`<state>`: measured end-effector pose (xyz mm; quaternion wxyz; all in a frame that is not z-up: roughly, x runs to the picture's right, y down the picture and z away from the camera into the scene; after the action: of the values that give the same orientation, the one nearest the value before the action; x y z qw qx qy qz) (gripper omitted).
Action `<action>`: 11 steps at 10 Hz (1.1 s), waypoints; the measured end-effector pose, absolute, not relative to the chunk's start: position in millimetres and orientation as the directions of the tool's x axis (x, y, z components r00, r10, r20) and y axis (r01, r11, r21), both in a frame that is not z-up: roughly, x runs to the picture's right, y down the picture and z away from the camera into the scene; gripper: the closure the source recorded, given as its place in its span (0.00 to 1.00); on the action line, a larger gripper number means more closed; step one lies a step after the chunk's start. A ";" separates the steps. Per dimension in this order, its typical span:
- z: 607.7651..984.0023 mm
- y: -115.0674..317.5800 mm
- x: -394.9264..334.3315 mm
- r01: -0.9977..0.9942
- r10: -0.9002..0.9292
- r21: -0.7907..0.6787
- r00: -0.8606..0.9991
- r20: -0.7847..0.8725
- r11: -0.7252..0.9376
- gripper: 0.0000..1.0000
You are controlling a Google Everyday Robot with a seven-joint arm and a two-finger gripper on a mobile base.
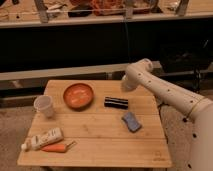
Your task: Push the eraser across the table
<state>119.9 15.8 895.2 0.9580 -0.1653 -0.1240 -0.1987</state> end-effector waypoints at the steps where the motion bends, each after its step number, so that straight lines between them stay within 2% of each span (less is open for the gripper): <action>1: 902.9 15.0 118.4 0.436 -0.351 -0.270 0.883 0.312 0.858 1.00; 11: 944.5 15.8 92.5 0.568 -0.454 -0.281 0.806 0.380 0.773 1.00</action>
<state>92.5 15.8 944.5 0.9301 -0.1944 -0.1468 -0.2748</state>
